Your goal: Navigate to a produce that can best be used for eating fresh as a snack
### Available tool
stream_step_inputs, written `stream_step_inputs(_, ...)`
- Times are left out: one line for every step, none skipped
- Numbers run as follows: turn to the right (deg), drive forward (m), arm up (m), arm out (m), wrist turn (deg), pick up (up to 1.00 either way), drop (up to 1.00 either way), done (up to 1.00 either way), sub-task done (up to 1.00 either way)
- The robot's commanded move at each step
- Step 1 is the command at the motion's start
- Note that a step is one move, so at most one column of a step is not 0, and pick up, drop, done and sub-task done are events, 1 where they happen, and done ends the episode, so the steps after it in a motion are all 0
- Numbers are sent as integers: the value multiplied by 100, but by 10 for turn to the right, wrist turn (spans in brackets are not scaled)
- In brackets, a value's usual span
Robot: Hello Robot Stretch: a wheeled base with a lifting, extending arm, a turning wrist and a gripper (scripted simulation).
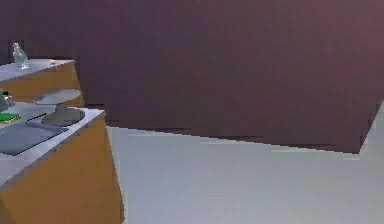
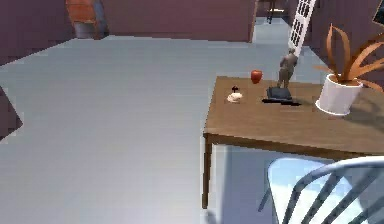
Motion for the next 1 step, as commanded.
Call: stream_step_inputs(450,0,0,0,0,0,0,0,0)
